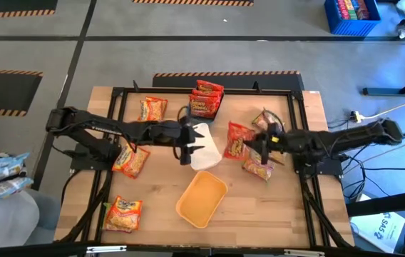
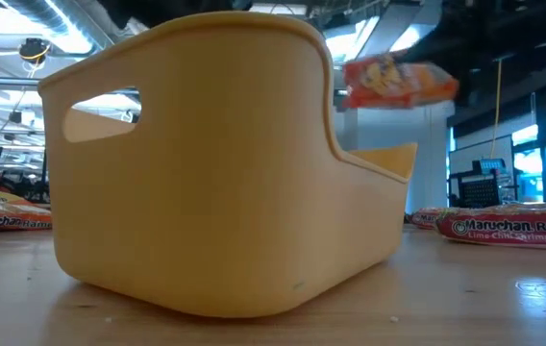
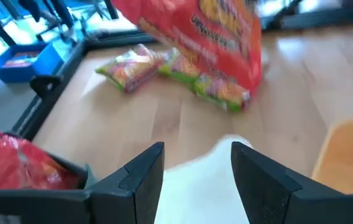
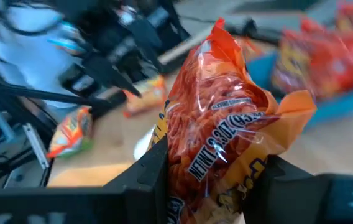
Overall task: Sort Maruchan noodles
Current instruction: Put the red noodle pack into the blue bin, then adjust the bins on the table
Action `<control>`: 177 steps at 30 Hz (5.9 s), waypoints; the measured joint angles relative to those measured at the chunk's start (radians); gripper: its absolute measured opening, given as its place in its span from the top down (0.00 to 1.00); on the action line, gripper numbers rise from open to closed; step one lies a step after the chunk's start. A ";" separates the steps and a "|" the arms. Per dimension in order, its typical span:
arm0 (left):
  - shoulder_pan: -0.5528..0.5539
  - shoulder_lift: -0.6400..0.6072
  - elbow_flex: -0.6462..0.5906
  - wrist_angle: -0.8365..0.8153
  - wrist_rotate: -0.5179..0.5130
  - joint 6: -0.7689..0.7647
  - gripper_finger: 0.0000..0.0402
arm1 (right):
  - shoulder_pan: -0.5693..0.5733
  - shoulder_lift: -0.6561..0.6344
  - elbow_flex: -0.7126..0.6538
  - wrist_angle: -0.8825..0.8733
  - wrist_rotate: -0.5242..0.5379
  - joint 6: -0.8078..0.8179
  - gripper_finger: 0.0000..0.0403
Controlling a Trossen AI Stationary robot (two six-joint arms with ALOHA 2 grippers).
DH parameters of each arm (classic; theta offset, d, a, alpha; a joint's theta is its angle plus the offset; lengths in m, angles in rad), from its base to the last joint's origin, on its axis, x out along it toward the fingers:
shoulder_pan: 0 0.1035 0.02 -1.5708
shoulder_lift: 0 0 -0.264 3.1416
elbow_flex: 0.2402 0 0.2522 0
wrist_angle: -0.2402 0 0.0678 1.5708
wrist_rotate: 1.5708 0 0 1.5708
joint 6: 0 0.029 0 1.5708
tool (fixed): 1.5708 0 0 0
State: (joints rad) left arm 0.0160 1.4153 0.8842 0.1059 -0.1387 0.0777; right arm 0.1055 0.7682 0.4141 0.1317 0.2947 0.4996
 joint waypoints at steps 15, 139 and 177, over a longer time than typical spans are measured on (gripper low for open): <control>0.029 -0.010 -0.049 0.126 -0.067 -0.198 0.54 | -0.160 0.297 0.000 0.539 -0.189 -0.402 0.70; 0.454 0.694 0.817 -1.011 0.090 0.587 0.55 | -0.106 0.428 0.095 0.126 -0.200 -0.403 0.19; -0.008 -0.182 0.045 -0.758 -0.232 -0.305 0.53 | -0.105 0.432 0.094 0.052 -0.079 -0.346 0.19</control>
State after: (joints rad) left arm 0.0081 1.2332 0.9293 -0.6524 -0.3704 -0.2269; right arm 0.0000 1.2004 0.5079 0.1839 0.2152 0.1534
